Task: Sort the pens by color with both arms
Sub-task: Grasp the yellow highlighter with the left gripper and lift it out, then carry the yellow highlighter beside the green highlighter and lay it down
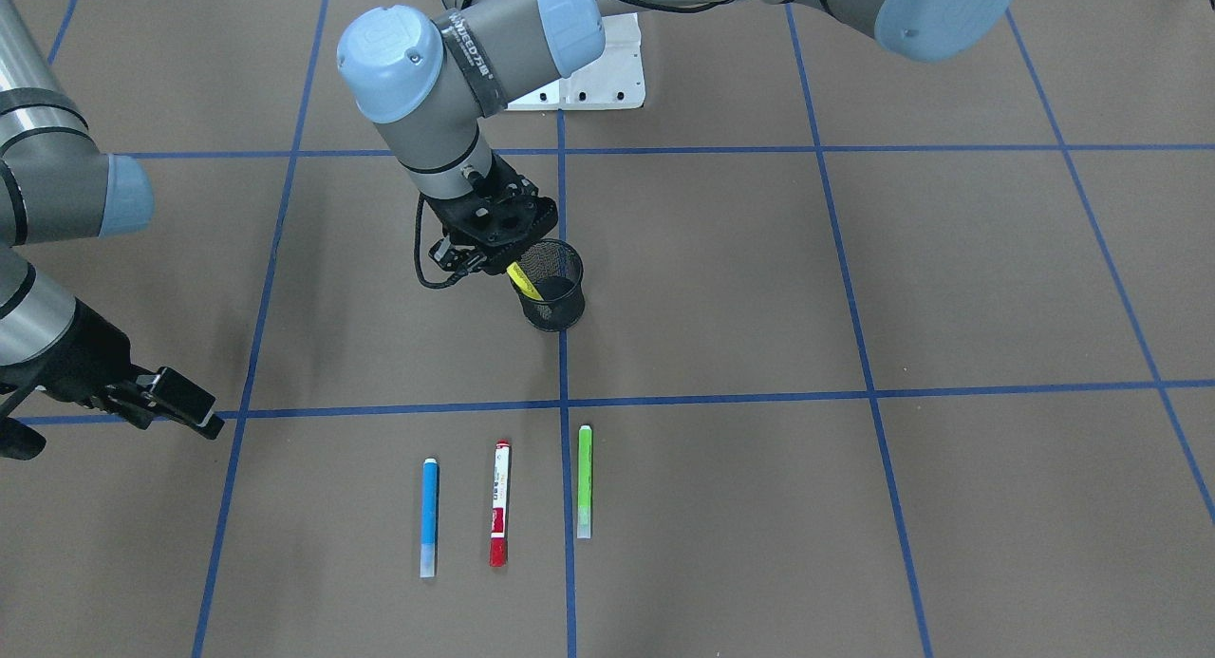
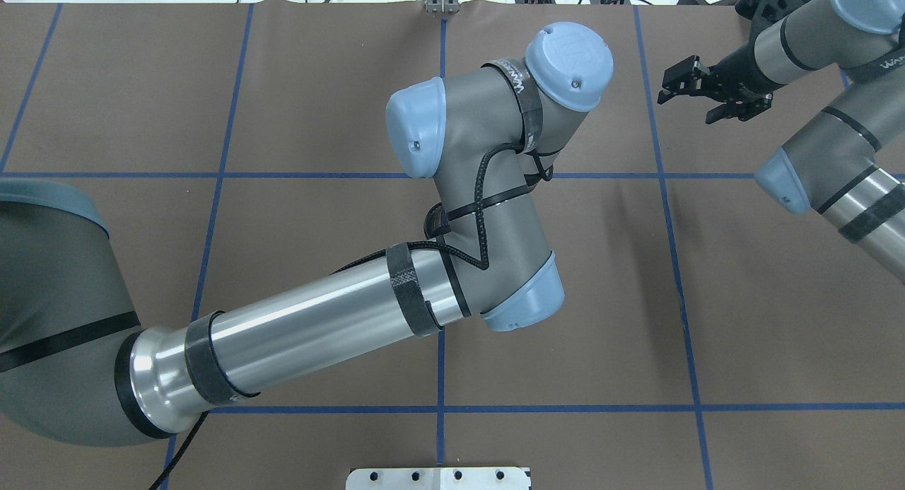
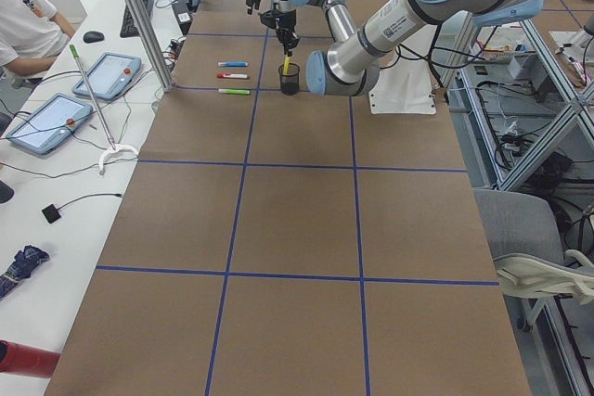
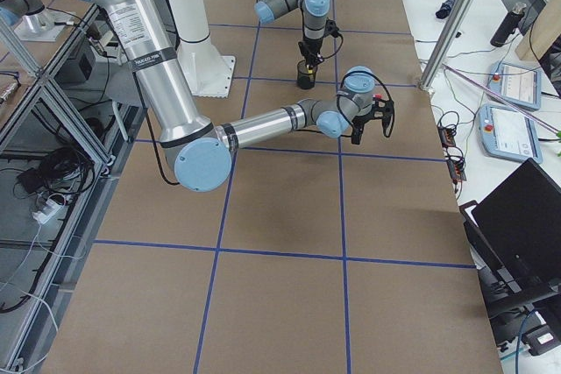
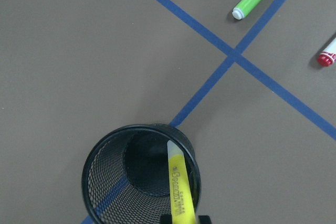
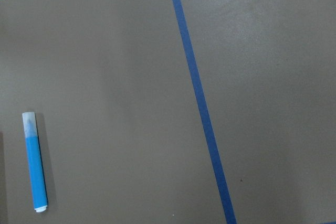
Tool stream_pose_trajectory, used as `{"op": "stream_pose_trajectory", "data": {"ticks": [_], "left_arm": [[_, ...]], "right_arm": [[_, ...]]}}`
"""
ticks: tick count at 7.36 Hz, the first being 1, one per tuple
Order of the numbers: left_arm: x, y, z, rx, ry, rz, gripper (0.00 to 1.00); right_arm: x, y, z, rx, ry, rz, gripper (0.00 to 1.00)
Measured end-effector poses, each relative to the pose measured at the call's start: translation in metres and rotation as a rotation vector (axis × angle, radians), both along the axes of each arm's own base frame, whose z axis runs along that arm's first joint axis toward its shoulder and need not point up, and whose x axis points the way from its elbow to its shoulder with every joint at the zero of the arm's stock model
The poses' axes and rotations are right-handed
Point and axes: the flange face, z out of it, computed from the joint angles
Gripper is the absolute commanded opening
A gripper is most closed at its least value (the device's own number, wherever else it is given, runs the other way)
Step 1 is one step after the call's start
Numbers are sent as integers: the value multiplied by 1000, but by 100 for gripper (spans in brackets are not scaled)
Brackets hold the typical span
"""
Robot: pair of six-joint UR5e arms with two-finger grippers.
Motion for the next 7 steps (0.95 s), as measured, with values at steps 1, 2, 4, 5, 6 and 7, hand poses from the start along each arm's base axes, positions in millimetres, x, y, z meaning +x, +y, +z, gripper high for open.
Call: {"op": "stream_pose_trajectory", "data": {"ticks": [1, 2, 4, 5, 6, 7], "left_arm": [[-21, 1, -14, 13, 10, -2, 0], [-51, 6, -29, 34, 15, 7, 0], [-116, 12, -43, 93, 44, 11, 0], [-148, 11, -36, 145, 60, 10, 0], [-172, 8, -24, 226, 54, 13, 0], [-182, 0, -6, 336, 35, 18, 0]], "right_arm": [[0, 0, -1, 0, -1, 1, 99], [0, 0, -3, 0, -4, 3, 99], [0, -1, -8, 1, -11, 8, 99], [-2, -2, -13, 8, -15, 9, 99], [-2, -3, -19, 19, -17, 14, 99], [-2, -5, -25, 35, -14, 25, 99]]}}
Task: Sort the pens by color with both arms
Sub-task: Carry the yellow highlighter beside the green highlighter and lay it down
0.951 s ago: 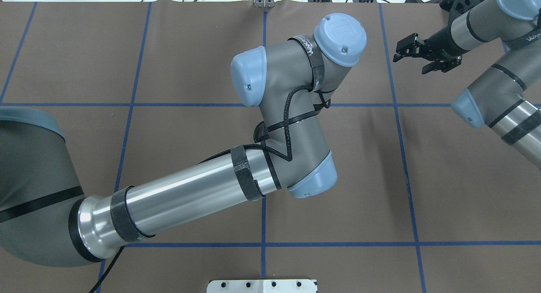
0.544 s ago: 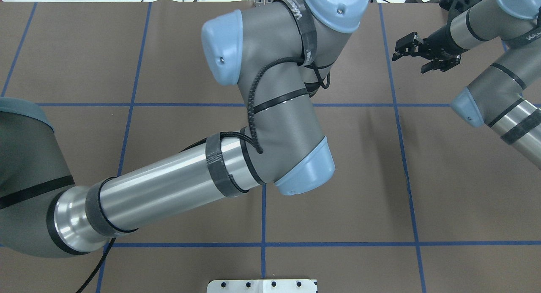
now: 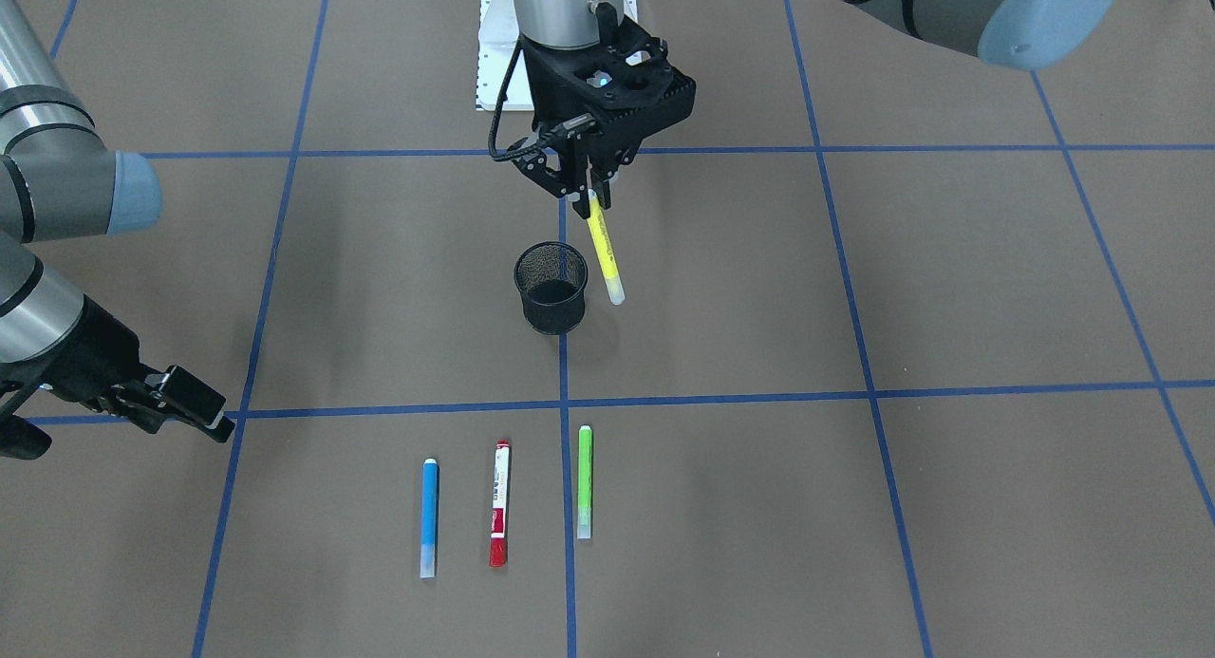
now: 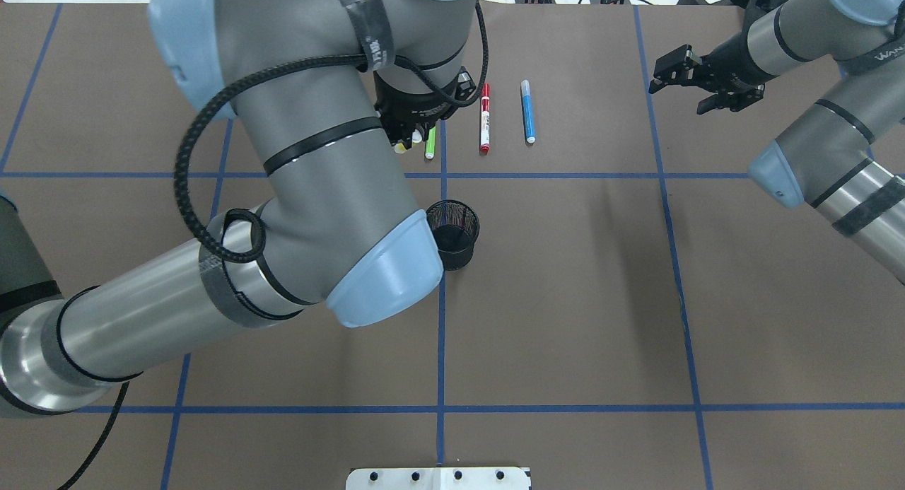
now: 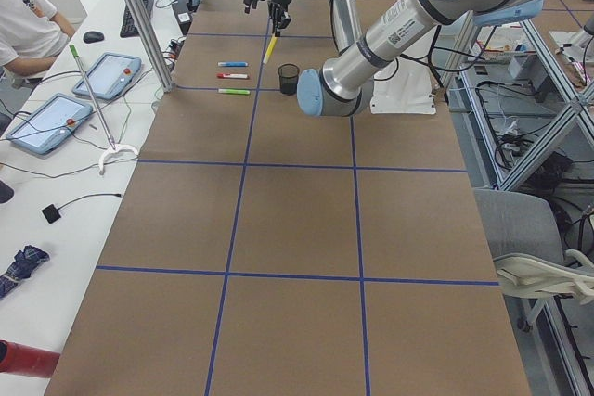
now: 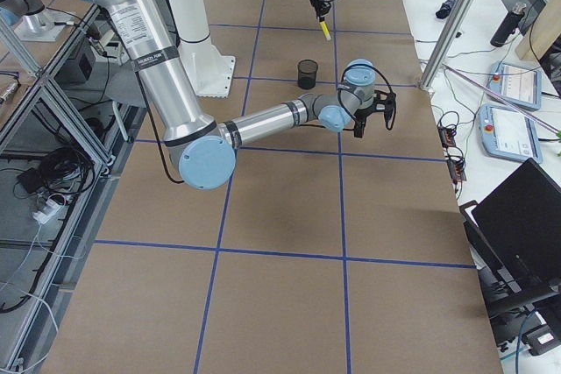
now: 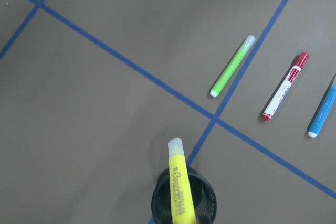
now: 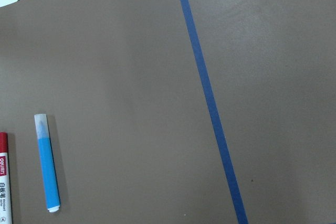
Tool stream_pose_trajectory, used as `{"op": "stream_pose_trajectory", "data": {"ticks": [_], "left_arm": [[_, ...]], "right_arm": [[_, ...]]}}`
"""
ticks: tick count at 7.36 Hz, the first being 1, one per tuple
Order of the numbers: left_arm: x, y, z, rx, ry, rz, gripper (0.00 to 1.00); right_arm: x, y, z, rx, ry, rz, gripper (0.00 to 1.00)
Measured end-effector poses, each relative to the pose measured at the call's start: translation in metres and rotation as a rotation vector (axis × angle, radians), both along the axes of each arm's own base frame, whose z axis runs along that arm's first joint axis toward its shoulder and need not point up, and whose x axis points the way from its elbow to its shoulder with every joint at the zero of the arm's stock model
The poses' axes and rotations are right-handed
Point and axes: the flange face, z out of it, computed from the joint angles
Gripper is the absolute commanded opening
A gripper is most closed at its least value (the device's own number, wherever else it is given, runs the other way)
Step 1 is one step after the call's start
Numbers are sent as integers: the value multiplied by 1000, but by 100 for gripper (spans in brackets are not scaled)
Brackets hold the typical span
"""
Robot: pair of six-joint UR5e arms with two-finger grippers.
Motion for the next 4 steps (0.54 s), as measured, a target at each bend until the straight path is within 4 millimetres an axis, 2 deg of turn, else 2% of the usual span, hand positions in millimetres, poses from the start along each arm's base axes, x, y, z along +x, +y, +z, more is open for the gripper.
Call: {"op": "stream_pose_trajectory", "data": {"ticks": [1, 2, 4], "left_arm": [[1, -13, 29, 122, 7, -12, 0], [8, -29, 69, 258, 44, -38, 0], [31, -63, 141, 456, 57, -93, 0]], "right_arm": [[-1, 0, -7, 20, 4, 14, 99], [-2, 1, -15, 42, 6, 26, 99], [-2, 4, -27, 72, 8, 44, 99]]}}
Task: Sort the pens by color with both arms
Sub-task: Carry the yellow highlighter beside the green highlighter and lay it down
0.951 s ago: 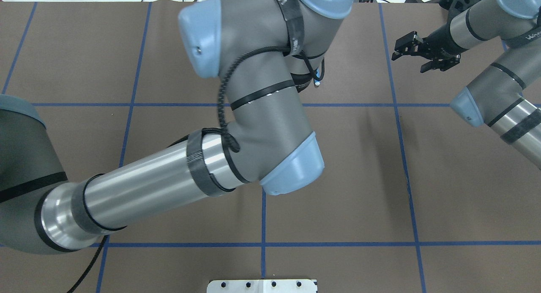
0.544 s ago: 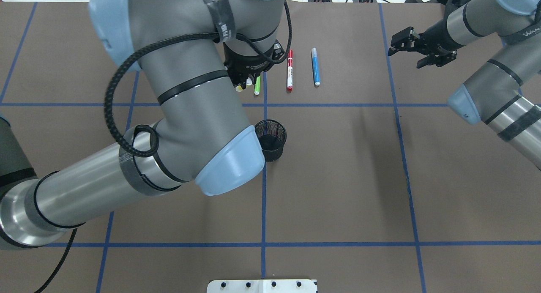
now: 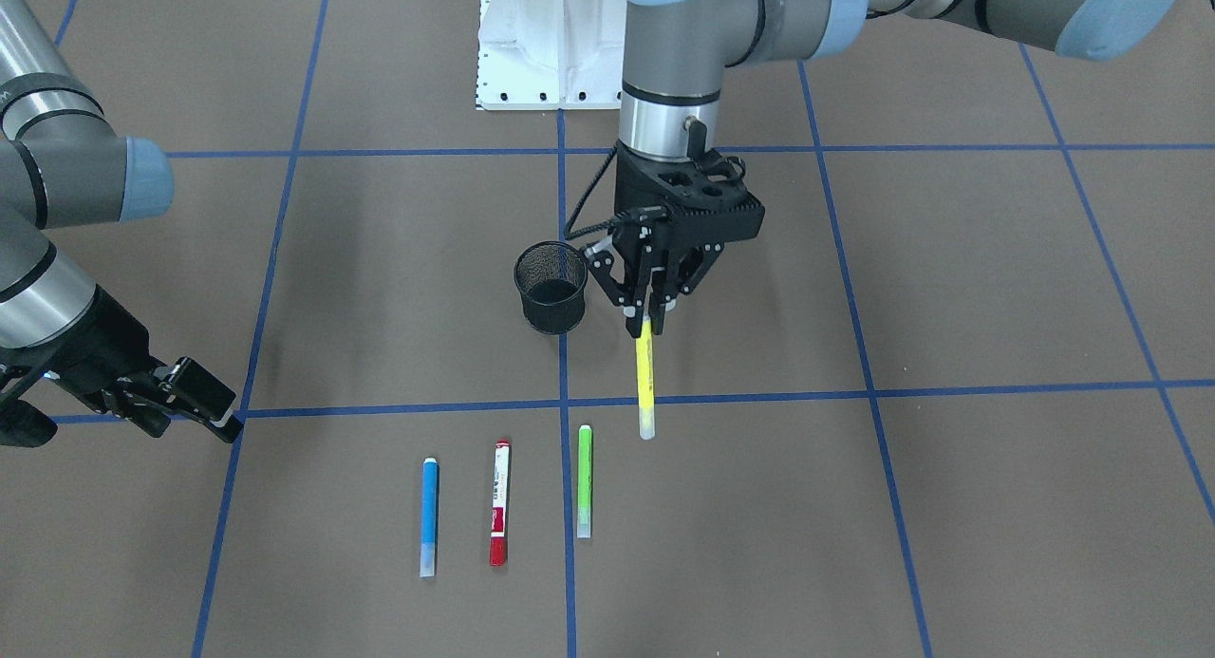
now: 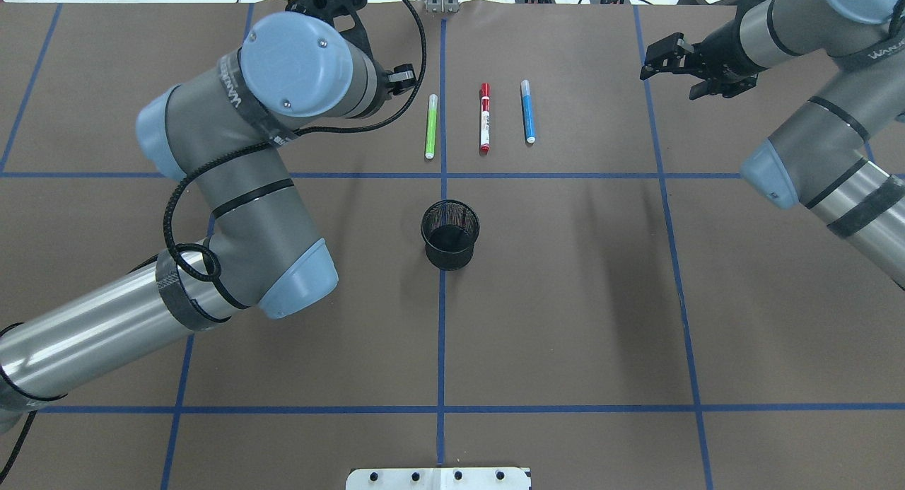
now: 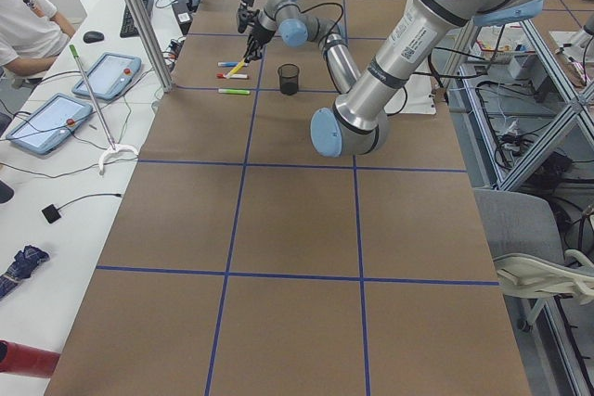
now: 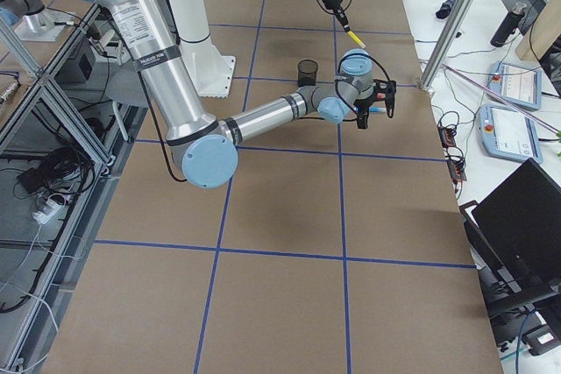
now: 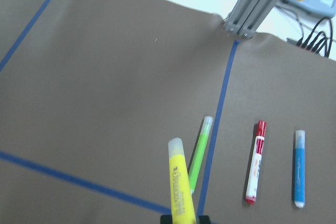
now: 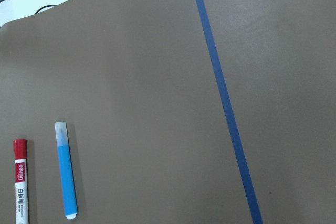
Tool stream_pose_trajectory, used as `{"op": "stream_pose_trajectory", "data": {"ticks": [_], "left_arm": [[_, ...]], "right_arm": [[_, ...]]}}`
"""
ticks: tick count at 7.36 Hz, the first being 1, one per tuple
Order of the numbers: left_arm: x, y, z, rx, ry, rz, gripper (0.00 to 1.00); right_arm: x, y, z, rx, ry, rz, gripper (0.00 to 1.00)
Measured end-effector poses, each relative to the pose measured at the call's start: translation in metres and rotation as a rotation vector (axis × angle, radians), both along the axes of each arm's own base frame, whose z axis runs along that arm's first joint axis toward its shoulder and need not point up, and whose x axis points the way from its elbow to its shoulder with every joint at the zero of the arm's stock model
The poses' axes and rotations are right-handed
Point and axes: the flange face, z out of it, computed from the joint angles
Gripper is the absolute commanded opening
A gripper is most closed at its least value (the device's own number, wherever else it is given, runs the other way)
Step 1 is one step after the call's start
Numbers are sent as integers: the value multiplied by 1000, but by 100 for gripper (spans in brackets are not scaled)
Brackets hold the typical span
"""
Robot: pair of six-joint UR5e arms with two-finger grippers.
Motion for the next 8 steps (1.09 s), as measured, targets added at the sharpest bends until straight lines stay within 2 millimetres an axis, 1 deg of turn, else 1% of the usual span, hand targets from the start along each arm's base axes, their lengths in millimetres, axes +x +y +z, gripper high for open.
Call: {"op": "stream_pose_trajectory", "data": {"ticks": [1, 2, 3, 4, 5, 7, 8], "left_arm": [[18, -20, 33, 64, -6, -50, 0], [37, -36, 65, 111, -18, -100, 0], [53, -41, 90, 133, -42, -134, 0], [68, -39, 104, 140, -62, -143, 0], [82, -34, 110, 142, -74, -139, 0], [102, -31, 104, 150, -79, -140, 0], [107, -30, 103, 154, -77, -140, 74]], "right_arm": [[-3, 1, -2, 13, 11, 13, 99], [-7, 1, -2, 23, 22, 22, 99], [-11, 2, -2, 28, 28, 26, 99], [-14, 3, -2, 32, 33, 29, 99], [-18, 4, -3, 38, 39, 34, 99], [-23, 6, -4, 47, 48, 41, 99], [-24, 6, -3, 47, 50, 43, 99]]}}
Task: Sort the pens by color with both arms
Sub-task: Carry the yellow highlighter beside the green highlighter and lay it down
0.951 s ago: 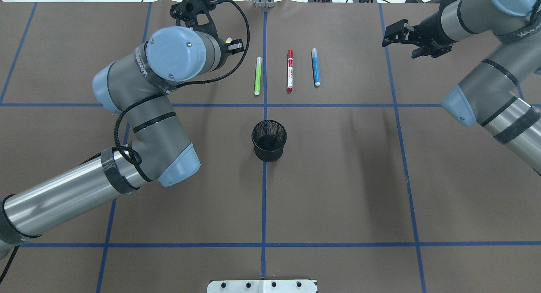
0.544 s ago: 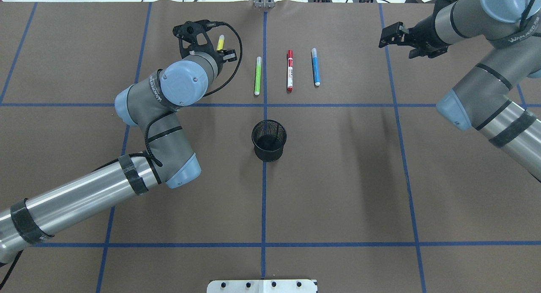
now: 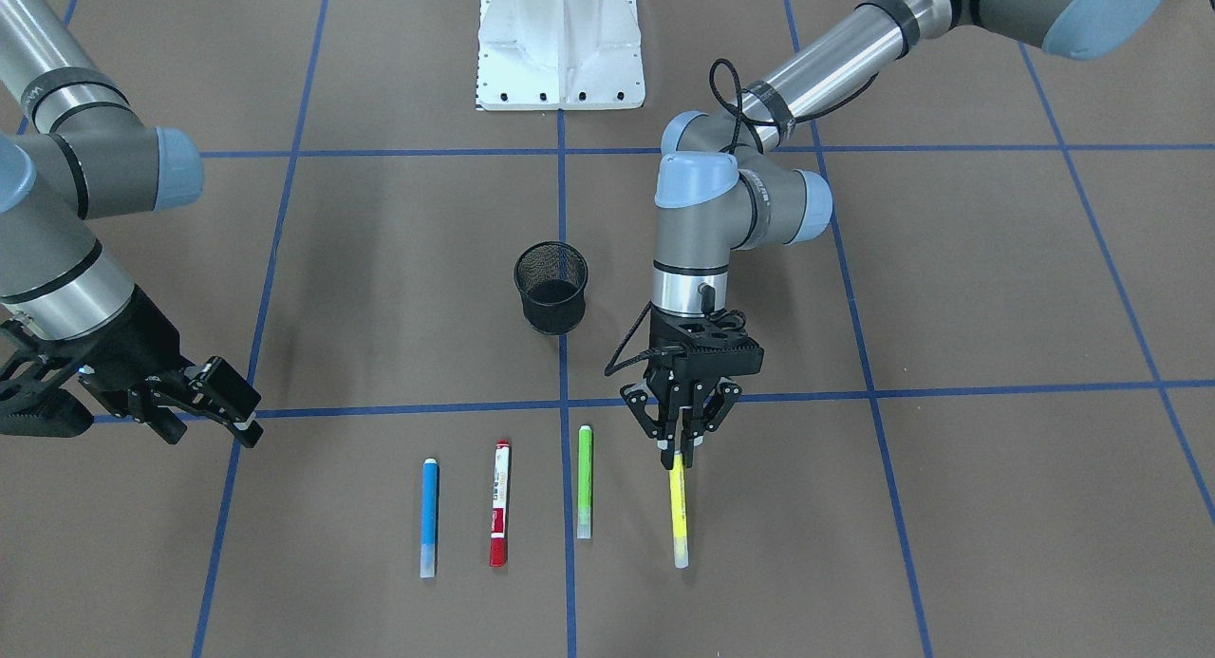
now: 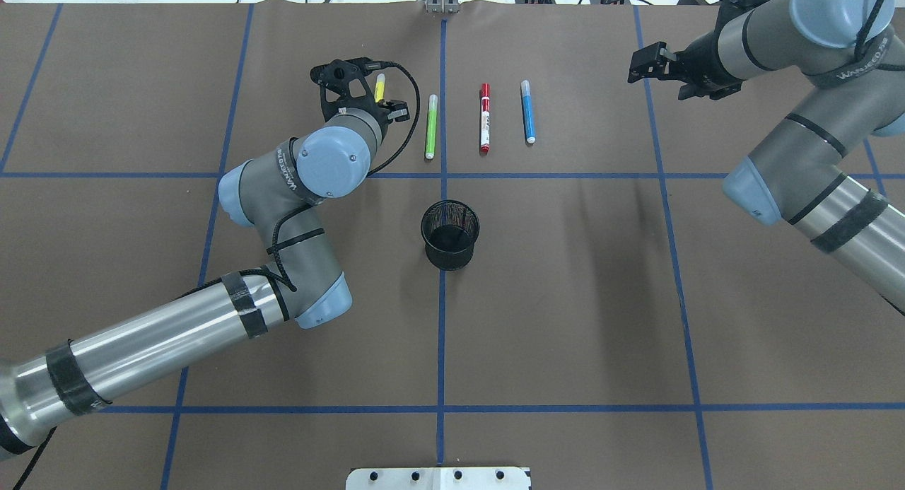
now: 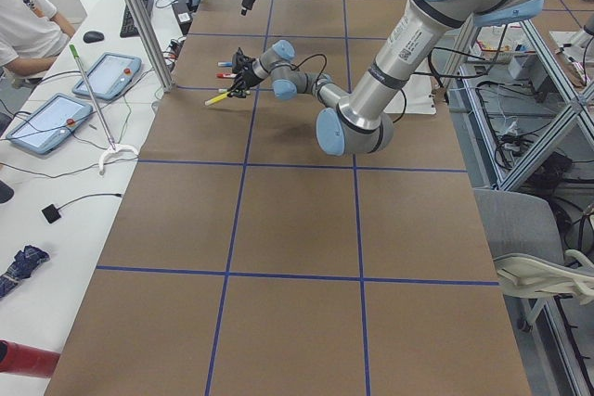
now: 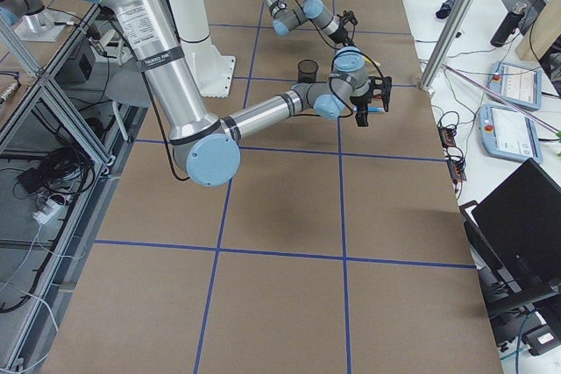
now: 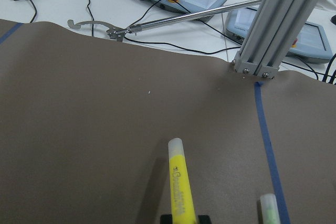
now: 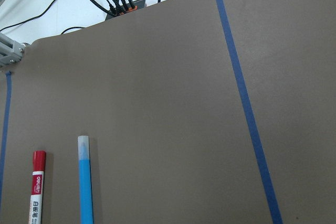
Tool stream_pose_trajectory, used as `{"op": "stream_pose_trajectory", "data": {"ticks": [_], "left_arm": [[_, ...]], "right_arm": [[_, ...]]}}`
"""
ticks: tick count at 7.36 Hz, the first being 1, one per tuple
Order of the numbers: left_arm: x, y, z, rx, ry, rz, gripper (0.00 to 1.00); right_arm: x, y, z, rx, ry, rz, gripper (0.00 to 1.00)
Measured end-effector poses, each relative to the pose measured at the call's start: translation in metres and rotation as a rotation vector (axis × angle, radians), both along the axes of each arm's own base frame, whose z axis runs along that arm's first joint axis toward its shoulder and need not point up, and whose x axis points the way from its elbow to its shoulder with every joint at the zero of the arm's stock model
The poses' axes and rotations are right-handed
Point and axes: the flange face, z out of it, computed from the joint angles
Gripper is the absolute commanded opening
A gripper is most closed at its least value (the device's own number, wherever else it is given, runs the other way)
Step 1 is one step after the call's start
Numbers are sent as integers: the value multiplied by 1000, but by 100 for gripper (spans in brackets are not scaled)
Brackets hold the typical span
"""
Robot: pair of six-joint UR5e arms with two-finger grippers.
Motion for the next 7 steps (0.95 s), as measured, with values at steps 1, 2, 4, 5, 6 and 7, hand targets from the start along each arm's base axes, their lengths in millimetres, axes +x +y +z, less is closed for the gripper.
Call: {"op": "stream_pose_trajectory", "data": {"ticks": [1, 2, 4, 5, 6, 7], "left_arm": [[2, 1, 1, 1, 0, 1, 100], [6, 3, 1, 1, -1, 6, 100], [10, 10, -2, 4, 1, 19, 100], [6, 13, -7, 9, -2, 34, 100], [-3, 19, -16, 17, -20, 67, 100], [-22, 26, -23, 11, -56, 114, 100]], "right_arm": [[0, 0, 0, 1, 1, 1, 99], [0, 0, 0, 1, 0, 0, 99], [0, 1, -3, 5, -3, 0, 100], [0, 1, -4, 8, -3, 0, 100], [0, 1, -4, 11, -2, -2, 100], [0, 1, -4, 14, 0, -4, 100]]}}
